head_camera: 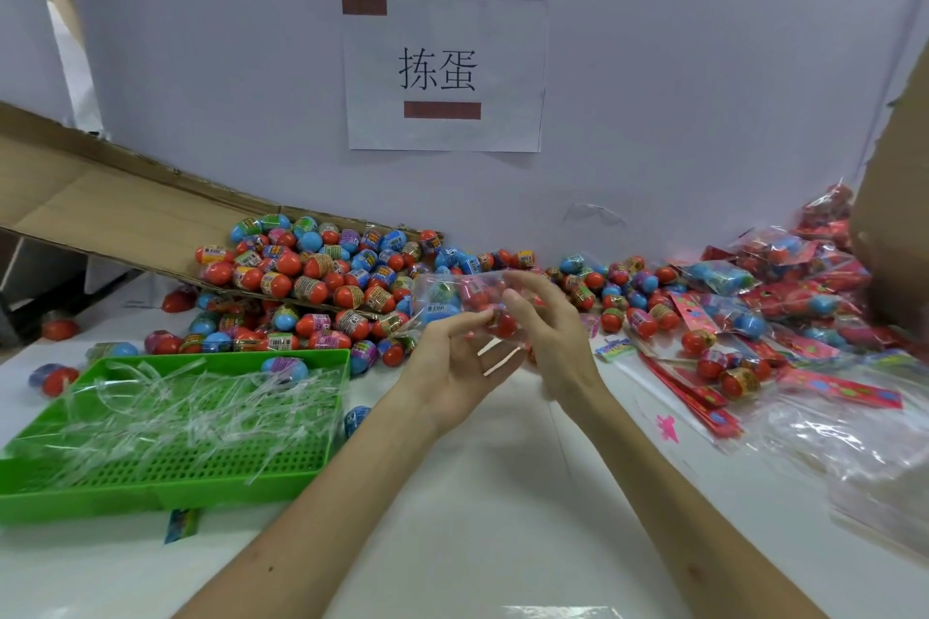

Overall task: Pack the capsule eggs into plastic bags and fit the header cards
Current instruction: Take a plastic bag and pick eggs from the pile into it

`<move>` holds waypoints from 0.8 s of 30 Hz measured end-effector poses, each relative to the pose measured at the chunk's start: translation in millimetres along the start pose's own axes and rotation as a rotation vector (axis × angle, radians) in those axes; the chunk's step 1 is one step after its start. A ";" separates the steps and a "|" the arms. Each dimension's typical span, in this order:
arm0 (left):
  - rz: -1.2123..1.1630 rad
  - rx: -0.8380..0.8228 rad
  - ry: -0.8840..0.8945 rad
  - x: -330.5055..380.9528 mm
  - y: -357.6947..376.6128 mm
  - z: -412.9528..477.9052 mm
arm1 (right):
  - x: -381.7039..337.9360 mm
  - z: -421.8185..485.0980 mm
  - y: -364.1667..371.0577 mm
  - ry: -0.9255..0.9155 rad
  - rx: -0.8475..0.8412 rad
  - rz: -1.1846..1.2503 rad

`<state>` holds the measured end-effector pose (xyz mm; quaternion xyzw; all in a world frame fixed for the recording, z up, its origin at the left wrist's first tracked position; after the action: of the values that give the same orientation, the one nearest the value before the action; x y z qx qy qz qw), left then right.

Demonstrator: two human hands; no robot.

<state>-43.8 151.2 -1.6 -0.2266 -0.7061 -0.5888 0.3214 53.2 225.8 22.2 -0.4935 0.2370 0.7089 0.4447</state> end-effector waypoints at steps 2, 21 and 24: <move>-0.027 0.023 0.028 2.3 -1.7 1.3 | 2.9 -0.8 0.9 0.029 0.042 0.036; 0.118 -0.049 0.053 -5.2 7.8 -1.7 | 9.0 -2.2 0.6 -0.017 0.075 -0.139; 0.175 -0.033 0.034 -7.4 9.1 -2.8 | 5.3 -1.3 -6.4 -0.041 0.151 -0.164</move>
<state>-31.8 150.7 -0.4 -0.2828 -0.6683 -0.5737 0.3798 58.8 230.0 17.6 -0.4617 0.2394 0.6604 0.5417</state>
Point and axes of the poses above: each hand's wrist, its own z-axis towards the middle knuckle, its own y-axis out of the palm, x = y × z, the point moved 4 cm from there along z, towards the middle knuckle, and after that the axes turned 4 degrees about z, right-handed, at the moved point
